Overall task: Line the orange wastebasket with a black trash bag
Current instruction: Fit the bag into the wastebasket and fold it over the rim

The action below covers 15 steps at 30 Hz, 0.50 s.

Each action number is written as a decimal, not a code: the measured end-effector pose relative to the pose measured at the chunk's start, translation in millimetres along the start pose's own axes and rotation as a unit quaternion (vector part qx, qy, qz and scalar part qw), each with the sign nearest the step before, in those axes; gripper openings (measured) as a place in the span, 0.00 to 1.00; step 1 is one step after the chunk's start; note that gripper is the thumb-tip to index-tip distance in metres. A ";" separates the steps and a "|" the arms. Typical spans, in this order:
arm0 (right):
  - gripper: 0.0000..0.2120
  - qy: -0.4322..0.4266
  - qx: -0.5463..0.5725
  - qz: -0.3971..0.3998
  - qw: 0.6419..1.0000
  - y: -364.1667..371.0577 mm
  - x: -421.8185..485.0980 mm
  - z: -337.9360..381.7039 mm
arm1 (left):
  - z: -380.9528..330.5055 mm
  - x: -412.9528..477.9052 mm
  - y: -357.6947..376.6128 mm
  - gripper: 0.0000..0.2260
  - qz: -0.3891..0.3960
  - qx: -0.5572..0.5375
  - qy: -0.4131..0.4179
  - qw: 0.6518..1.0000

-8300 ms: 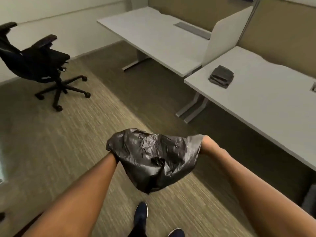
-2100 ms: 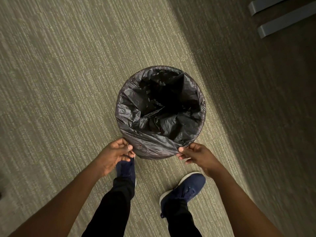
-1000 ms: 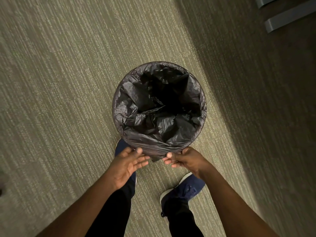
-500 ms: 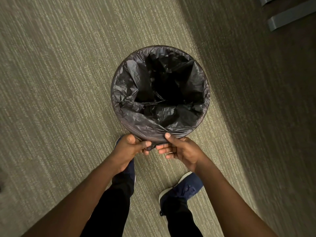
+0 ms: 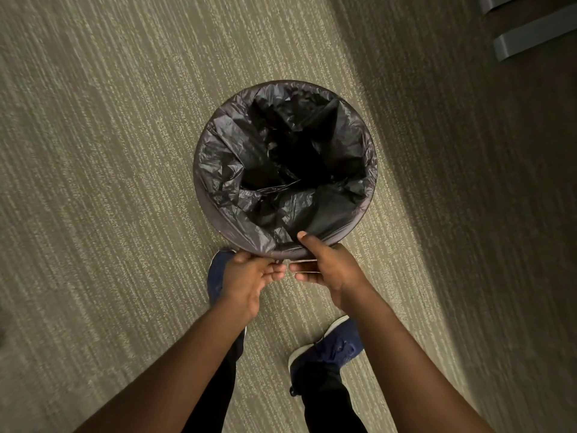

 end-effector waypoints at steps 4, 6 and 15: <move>0.13 -0.009 0.036 -0.011 0.999 5.3 0.0 2.3 | -17.9 -16.3 1.9 0.09 0.007 -0.201 -0.055 0.978; 0.13 -0.015 0.054 -0.019 0.998 8.7 -1.4 2.6 | -29.3 -24.5 -0.1 0.13 0.024 -0.240 -0.057 0.969; 0.11 -0.006 0.187 0.028 0.982 33.6 -32.5 -0.4 | -75.0 -39.4 17.6 0.28 0.034 -0.139 0.011 0.990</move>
Point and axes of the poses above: each hand's wrist, its own x-axis towards the middle knuckle, its own y-axis out of the palm, z = x × y, the point moved 5 cm from there along x, towards the middle knuckle, and after that the axes turned 14 degrees about y, right-handed, at the moved point
